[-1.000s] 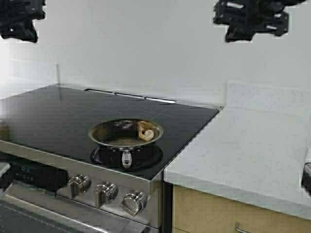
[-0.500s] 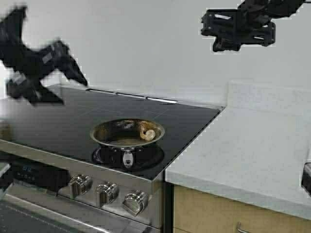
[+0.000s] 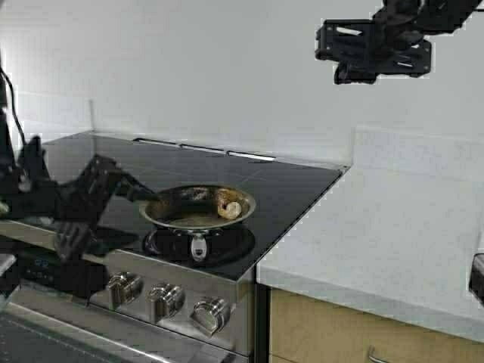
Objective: Add oil to the pan and cook the shrimp and serve it
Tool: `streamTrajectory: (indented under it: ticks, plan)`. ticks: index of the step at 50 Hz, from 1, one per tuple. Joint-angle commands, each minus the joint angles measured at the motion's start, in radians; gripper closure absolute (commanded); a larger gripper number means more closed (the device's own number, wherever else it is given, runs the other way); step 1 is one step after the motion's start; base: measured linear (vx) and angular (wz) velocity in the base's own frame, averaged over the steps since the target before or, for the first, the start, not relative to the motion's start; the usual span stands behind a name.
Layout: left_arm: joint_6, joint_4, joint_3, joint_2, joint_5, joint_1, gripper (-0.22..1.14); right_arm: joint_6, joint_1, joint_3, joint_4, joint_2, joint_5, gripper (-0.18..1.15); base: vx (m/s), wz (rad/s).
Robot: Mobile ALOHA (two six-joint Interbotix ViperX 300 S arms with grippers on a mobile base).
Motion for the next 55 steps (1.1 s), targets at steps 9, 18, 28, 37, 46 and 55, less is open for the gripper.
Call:
streamTrajectory:
  ticks: [9,18,28,37,46,55]
  plan:
    - [-0.117,0.015,-0.143,0.112,-0.054,-0.078,-0.1,0.023,0.002,-0.008,0.002,-0.011,-0.012,0.91,0.0,0.0]
    - [-0.199,-0.029,-0.239,0.176,-0.054,-0.152,-0.1,0.028,0.002,-0.008,0.002,-0.017,-0.012,0.91,0.0,0.0]
    - [-0.296,-0.06,-0.345,0.232,-0.057,-0.218,-0.1,0.026,0.002,0.0,0.0,-0.025,-0.014,0.91,0.0,0.0]
    - [-0.356,-0.104,-0.413,0.262,-0.057,-0.264,-0.1,0.028,0.002,0.003,0.0,-0.026,-0.012,0.91,0.0,0.0]
    - [-0.41,-0.135,-0.477,0.285,-0.057,-0.298,-0.1,0.028,0.002,0.005,0.0,-0.034,-0.012,0.91,0.0,0.0]
    - [-0.443,-0.14,-0.499,0.288,-0.057,-0.307,-0.1,0.026,0.002,0.006,0.0,-0.046,-0.012,0.91,0.0,0.0]
